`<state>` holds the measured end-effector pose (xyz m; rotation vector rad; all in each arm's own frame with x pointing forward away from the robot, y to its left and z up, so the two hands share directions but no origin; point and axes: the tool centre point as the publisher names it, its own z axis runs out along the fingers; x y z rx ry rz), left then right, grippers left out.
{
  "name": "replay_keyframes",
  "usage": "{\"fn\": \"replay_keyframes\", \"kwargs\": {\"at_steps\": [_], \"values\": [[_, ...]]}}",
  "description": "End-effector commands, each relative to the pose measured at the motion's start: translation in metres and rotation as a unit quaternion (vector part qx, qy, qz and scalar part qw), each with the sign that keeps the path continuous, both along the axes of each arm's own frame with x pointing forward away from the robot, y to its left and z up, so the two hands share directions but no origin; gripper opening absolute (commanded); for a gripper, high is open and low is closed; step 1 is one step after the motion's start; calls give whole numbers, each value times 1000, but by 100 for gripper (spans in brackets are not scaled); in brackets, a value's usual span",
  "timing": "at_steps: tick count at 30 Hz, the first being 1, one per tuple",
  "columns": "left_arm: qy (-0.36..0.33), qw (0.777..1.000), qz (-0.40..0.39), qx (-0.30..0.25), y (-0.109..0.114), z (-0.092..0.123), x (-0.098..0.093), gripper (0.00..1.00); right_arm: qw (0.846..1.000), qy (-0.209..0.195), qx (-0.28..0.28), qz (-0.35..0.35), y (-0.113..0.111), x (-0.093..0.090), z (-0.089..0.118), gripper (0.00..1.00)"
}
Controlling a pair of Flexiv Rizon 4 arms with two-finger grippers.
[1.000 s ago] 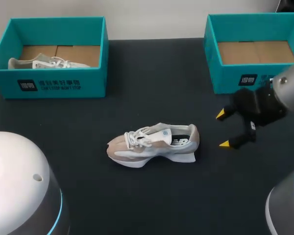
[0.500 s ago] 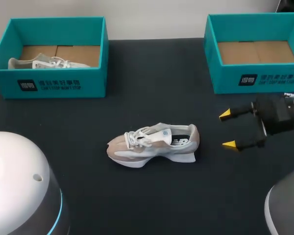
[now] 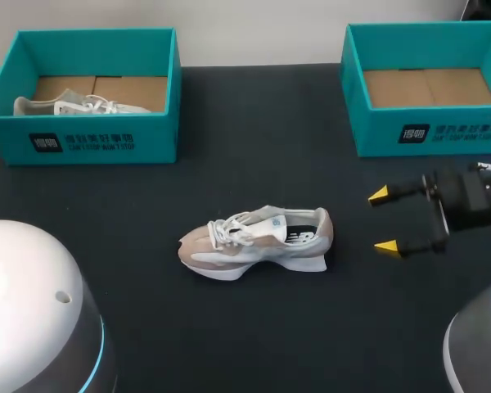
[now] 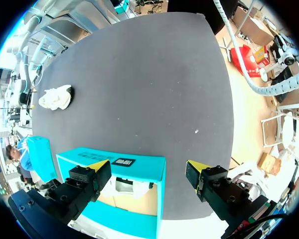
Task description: Take the shoe out of the shoebox, open the shoe tongue, remove and reinsert the insole, then place the shoe into the shoebox
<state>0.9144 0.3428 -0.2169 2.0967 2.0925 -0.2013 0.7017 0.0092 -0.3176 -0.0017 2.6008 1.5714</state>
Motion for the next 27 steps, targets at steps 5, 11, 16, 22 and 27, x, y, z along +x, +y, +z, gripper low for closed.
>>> {"fn": "replay_keyframes", "kwargs": {"at_steps": [5, 11, 16, 22, 27], "values": [[0, 1000, 0, 1, 0, 1, 0, 100, 1000, 8, 1, 20, -7, 12, -19, 100], [0, 1000, 0, 1, 0, 1, 0, 100, 1000, 11, -3, 3, -11, 16, -32, 100], [0, 1000, 0, 1, 0, 1, 0, 100, 1000, -8, -23, -11, -17, 22, -43, 100], [0, 1000, 0, 1, 0, 1, 0, 100, 1000, -3, -22, -11, -21, 26, -51, 100], [0, 1000, 0, 1, 0, 1, 0, 100, 1000, 0, -26, -13, -21, 26, -57, 100]]}}
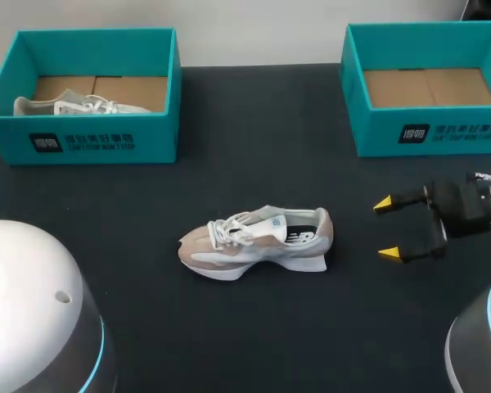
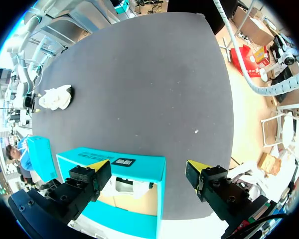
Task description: Take the shoe out of the shoebox, open the shoe tongue, remove and reinsert the insole, then place the shoe into the shoebox
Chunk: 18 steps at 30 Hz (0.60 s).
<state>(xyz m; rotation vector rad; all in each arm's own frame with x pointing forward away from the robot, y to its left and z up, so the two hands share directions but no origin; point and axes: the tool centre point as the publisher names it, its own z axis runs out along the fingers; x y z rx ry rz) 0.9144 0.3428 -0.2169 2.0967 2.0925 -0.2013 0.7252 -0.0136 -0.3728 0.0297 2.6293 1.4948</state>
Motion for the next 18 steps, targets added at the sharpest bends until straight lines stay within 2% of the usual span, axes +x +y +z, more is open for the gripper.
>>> {"fn": "replay_keyframes", "kwargs": {"at_steps": [1, 13, 18], "values": [[0, 1000, 0, 1, 0, 1, 0, 100, 1000, 0, 0, 1, 1, 2, -2, 100], [0, 1000, 0, 1, 0, 1, 0, 100, 1000, 0, 0, 1, 1, 2, -2, 100], [0, 1000, 0, 1, 0, 1, 0, 100, 1000, 11, -9, 0, 20, 7, -6, 100]]}}
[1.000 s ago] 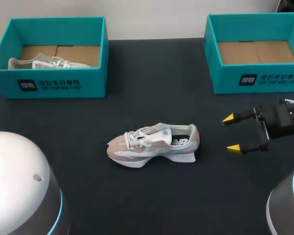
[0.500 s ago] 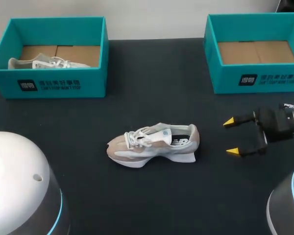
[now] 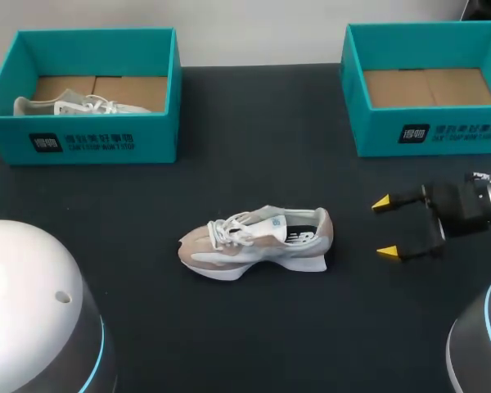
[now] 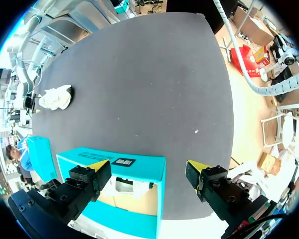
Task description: Take the shoe out of the shoebox, open the shoe tongue, remove and reinsert the insole, then place the shoe into the shoebox
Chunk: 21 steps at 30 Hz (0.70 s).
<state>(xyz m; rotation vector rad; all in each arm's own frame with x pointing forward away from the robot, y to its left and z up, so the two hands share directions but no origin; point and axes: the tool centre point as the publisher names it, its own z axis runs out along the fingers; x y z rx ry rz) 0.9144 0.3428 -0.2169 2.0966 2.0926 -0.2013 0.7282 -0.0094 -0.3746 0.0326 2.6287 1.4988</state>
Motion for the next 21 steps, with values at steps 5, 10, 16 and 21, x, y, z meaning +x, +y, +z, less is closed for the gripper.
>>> {"fn": "replay_keyframes", "kwargs": {"at_steps": [5, 10, 16, 21], "values": [[0, 1000, 0, 1, 0, 1, 0, 100, 1000, 15, -4, -15, 32, 3, -7, 100], [0, 1000, 0, 1, 0, 1, 0, 100, 1000, 18, -1, -24, 46, 1, -13, 100], [0, 1000, 0, 1, 0, 1, 0, 100, 1000, 19, 7, -19, 62, 1, -22, 100], [0, 1000, 0, 1, 0, 1, 0, 100, 1000, 19, 12, -16, 69, 4, -25, 100]]}}
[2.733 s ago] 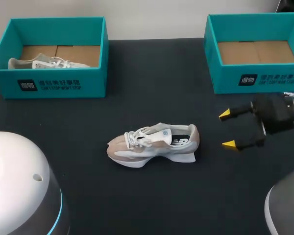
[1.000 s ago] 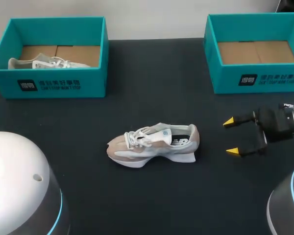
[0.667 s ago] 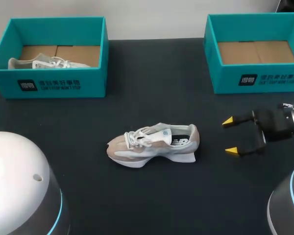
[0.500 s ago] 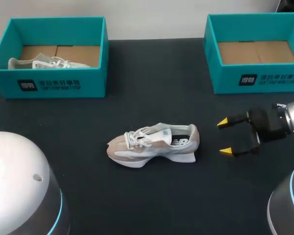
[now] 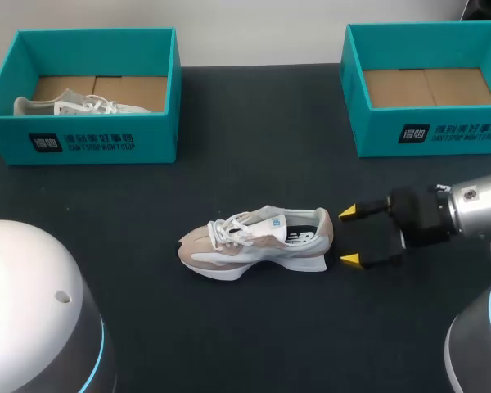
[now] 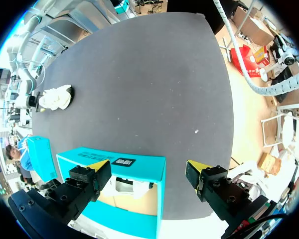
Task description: Take the shoe out of the shoebox, open the shoe tongue, remove and reinsert the insole, then place the shoe into the shoebox
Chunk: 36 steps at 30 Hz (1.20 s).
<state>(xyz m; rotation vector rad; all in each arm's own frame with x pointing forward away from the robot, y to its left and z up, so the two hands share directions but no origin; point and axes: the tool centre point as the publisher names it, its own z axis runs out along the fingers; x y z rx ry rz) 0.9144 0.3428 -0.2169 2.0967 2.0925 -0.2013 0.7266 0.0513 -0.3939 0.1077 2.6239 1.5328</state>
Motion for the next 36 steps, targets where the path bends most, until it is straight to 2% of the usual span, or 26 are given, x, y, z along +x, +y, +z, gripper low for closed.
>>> {"fn": "replay_keyframes", "kwargs": {"at_steps": [1, 24, 36], "values": [[0, 1000, 0, 1, 0, 1, 0, 100, 1000, 2, 1, 4, 10, 6, -6, 100], [0, 1000, 0, 1, 0, 1, 0, 100, 999, 12, 25, 20, 56, 12, -19, 100], [0, 1000, 0, 1, 0, 1, 0, 100, 999, 18, 36, 23, 68, 14, -30, 100]]}}
